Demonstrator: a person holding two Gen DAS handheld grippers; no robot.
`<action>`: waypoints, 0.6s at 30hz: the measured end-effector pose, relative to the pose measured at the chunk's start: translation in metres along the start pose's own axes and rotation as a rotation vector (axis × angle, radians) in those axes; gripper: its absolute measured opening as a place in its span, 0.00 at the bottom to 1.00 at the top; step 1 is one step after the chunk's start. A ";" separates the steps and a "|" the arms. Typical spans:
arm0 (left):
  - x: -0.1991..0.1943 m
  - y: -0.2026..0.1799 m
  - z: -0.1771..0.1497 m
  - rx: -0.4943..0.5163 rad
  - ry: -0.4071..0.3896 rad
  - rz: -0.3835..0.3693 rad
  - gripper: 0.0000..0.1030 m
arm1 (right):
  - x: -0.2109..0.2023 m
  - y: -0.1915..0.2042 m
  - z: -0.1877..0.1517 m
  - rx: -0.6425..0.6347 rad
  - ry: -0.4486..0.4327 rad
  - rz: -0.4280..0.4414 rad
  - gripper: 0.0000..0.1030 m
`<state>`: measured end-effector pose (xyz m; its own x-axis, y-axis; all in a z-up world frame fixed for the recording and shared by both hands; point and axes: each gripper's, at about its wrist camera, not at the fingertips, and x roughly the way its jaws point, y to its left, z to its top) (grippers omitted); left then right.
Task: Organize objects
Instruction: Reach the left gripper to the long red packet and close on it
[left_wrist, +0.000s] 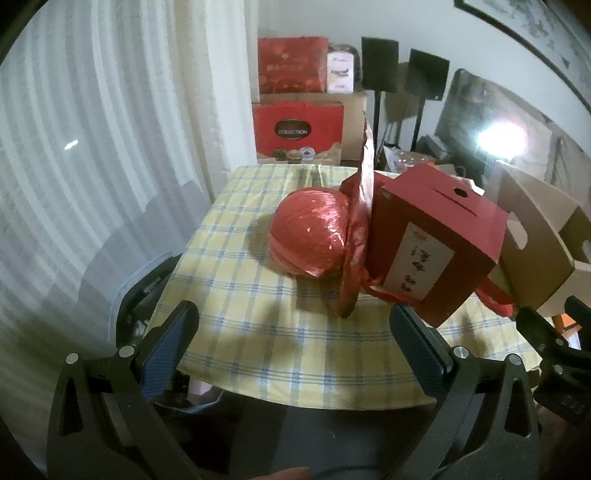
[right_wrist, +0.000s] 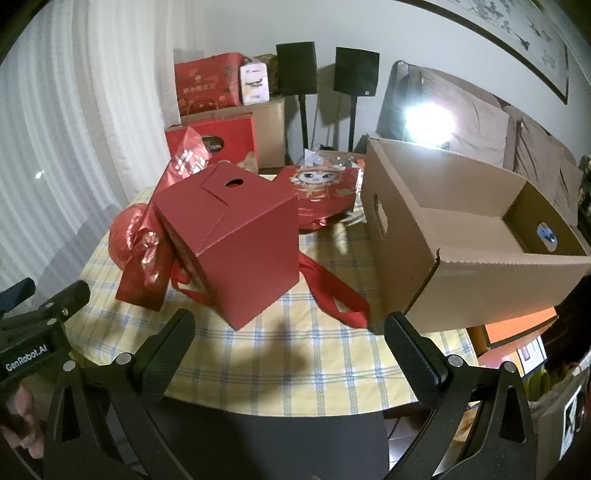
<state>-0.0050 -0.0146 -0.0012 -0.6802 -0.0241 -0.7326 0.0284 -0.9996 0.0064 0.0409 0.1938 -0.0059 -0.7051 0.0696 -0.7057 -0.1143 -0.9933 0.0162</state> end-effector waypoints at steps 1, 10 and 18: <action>0.001 0.001 0.000 0.000 0.001 0.002 1.00 | 0.000 0.000 0.000 -0.001 0.000 0.000 1.00; 0.005 0.007 0.002 -0.006 -0.002 -0.031 1.00 | 0.001 0.003 0.002 -0.039 -0.021 0.042 1.00; 0.026 0.032 0.008 -0.053 0.015 -0.041 1.00 | 0.005 0.007 0.006 -0.050 -0.024 0.104 1.00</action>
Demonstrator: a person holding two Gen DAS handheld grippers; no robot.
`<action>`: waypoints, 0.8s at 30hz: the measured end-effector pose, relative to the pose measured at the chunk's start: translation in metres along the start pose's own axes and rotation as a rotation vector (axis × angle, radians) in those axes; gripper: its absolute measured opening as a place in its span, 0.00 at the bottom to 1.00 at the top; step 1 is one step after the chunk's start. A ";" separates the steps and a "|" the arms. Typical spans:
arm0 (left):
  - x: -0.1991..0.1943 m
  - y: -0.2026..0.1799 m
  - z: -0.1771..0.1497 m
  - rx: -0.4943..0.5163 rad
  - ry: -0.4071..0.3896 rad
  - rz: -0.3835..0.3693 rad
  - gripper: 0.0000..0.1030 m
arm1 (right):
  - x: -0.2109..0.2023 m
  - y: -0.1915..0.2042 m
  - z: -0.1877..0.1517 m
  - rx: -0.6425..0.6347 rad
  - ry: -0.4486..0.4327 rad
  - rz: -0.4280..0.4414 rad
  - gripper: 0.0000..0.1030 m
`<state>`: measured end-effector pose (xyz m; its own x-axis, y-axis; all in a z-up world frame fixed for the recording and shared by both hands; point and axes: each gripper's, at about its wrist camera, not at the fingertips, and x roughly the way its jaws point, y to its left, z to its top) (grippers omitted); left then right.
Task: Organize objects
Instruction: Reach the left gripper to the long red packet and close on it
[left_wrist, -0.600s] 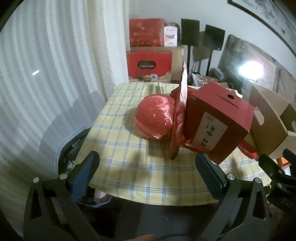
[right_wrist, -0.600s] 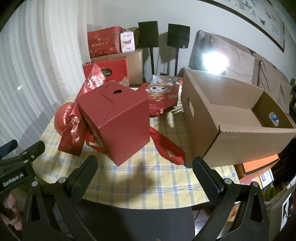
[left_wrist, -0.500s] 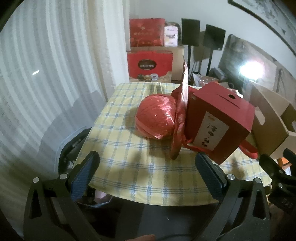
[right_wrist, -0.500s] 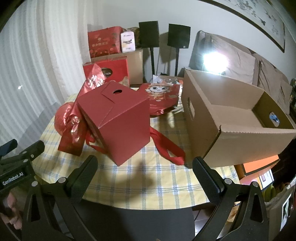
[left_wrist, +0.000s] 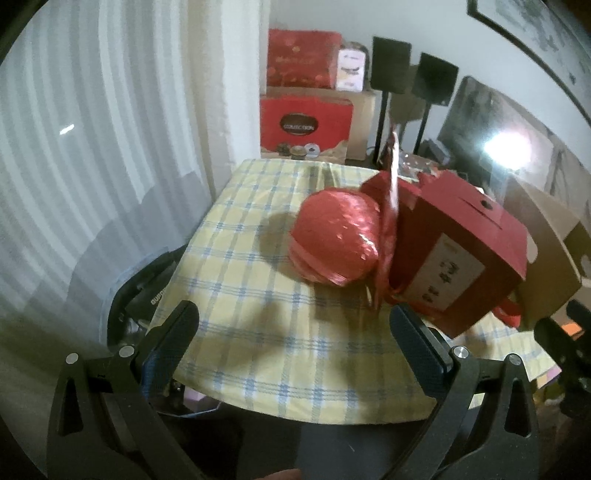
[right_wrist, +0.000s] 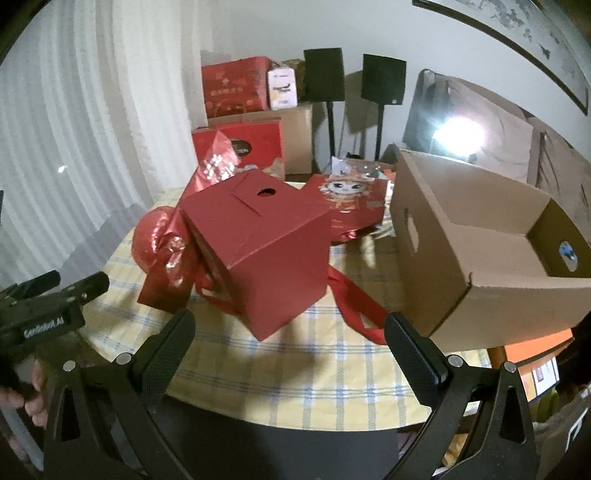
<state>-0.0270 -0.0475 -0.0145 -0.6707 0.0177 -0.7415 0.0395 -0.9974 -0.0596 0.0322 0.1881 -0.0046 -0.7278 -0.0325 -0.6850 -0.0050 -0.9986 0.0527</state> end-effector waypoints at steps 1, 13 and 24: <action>0.001 0.004 0.002 -0.008 -0.005 0.002 1.00 | 0.001 0.001 0.000 -0.001 0.000 0.009 1.00; 0.025 0.014 0.016 -0.011 0.027 -0.098 1.00 | 0.007 0.027 0.004 -0.065 0.000 0.067 0.99; 0.057 -0.005 0.041 0.042 0.060 -0.180 1.00 | 0.015 0.037 0.009 -0.071 0.010 0.085 0.99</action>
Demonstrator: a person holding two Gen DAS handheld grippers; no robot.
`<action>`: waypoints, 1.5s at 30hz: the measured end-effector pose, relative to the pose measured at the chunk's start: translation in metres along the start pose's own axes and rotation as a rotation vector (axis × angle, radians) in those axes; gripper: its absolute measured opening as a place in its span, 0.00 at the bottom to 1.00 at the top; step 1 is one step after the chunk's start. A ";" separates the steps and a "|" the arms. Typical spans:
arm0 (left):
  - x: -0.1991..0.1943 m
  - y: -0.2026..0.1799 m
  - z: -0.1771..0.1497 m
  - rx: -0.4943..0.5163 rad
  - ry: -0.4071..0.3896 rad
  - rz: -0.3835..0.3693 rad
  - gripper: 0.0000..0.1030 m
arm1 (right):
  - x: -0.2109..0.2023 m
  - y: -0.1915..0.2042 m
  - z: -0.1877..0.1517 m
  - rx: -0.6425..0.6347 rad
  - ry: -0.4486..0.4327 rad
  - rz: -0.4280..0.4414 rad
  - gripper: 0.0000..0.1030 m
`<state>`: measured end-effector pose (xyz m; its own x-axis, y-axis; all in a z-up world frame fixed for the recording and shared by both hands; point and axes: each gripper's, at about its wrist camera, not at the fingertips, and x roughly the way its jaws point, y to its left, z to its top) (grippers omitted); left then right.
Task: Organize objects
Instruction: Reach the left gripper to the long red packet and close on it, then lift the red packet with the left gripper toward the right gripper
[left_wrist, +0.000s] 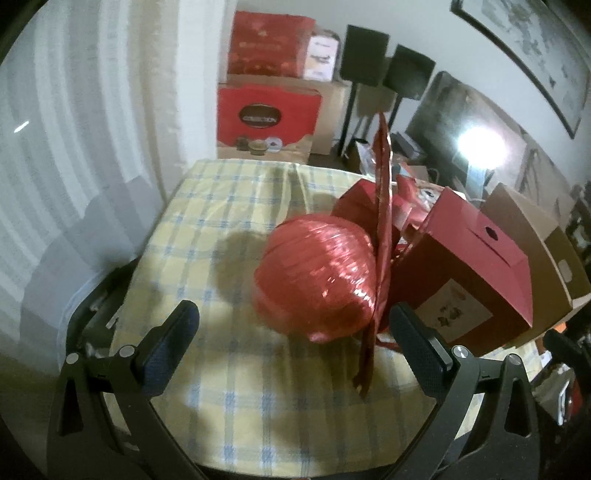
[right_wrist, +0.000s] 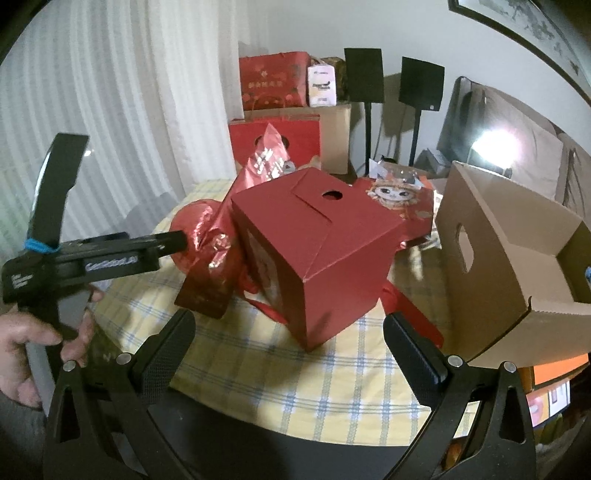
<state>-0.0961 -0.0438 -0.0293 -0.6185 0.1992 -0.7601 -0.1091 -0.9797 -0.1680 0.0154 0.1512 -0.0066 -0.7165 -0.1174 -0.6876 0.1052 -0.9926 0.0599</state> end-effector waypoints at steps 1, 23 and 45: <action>0.003 -0.001 0.002 0.003 0.004 -0.004 1.00 | 0.001 0.000 0.000 0.000 0.002 -0.002 0.99; -0.001 -0.011 -0.028 -0.012 0.074 -0.128 0.86 | 0.014 -0.007 -0.002 0.020 0.034 0.042 0.99; -0.039 -0.027 -0.030 0.038 0.019 -0.202 0.01 | 0.008 -0.005 0.009 0.000 0.027 0.092 0.99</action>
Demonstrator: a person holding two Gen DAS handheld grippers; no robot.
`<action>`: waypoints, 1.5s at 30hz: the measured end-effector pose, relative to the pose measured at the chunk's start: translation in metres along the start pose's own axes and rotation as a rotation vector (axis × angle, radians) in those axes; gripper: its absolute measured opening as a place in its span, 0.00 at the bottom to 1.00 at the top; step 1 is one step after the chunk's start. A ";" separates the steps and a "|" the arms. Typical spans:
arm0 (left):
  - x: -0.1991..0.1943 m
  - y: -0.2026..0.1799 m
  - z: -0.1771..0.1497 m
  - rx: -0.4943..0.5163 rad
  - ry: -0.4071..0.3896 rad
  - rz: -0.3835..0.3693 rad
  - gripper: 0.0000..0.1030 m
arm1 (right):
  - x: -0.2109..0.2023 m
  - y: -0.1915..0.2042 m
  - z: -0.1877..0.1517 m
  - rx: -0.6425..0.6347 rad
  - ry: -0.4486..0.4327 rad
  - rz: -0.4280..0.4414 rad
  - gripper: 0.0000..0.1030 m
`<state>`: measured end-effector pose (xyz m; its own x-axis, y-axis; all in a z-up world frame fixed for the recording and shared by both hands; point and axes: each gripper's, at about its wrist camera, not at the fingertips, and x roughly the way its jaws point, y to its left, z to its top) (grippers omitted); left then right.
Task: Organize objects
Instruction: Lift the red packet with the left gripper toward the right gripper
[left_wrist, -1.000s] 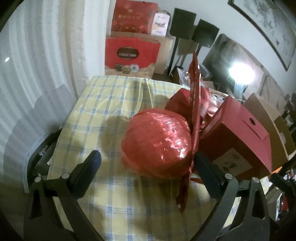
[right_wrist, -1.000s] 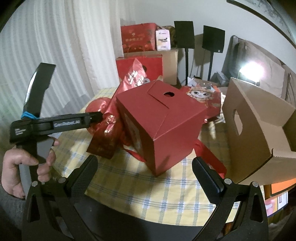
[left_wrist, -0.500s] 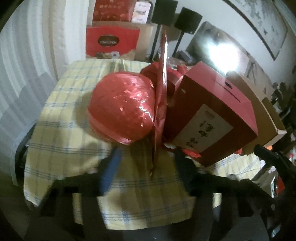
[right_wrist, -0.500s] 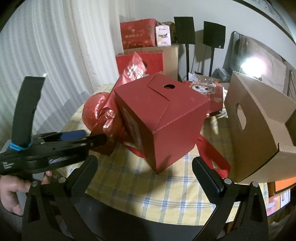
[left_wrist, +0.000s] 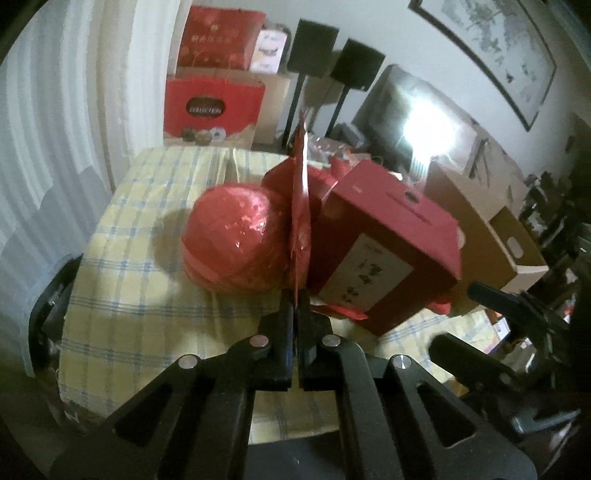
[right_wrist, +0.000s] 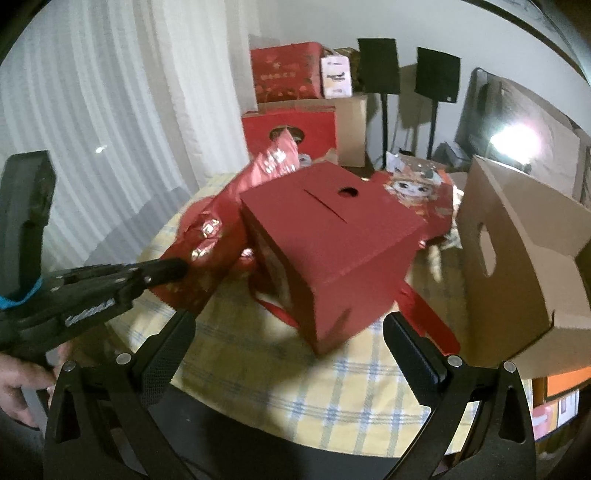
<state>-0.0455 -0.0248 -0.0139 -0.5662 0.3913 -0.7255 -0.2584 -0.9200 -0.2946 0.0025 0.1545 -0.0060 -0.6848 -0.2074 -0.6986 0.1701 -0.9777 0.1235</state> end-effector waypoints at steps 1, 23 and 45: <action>-0.004 0.001 0.000 0.002 -0.004 -0.001 0.01 | 0.000 0.001 0.002 0.000 -0.001 0.014 0.99; -0.017 0.045 -0.071 -0.078 0.104 0.023 0.01 | 0.024 0.040 -0.011 -0.009 0.098 0.127 0.94; -0.033 0.049 -0.084 -0.064 0.095 0.009 0.01 | 0.081 0.053 0.008 0.087 0.176 0.283 0.88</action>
<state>0.0257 -0.0846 -0.0566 -0.4904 0.3819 -0.7834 -0.2011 -0.9242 -0.3247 -0.0490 0.0854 -0.0503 -0.4848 -0.4689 -0.7383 0.2693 -0.8832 0.3840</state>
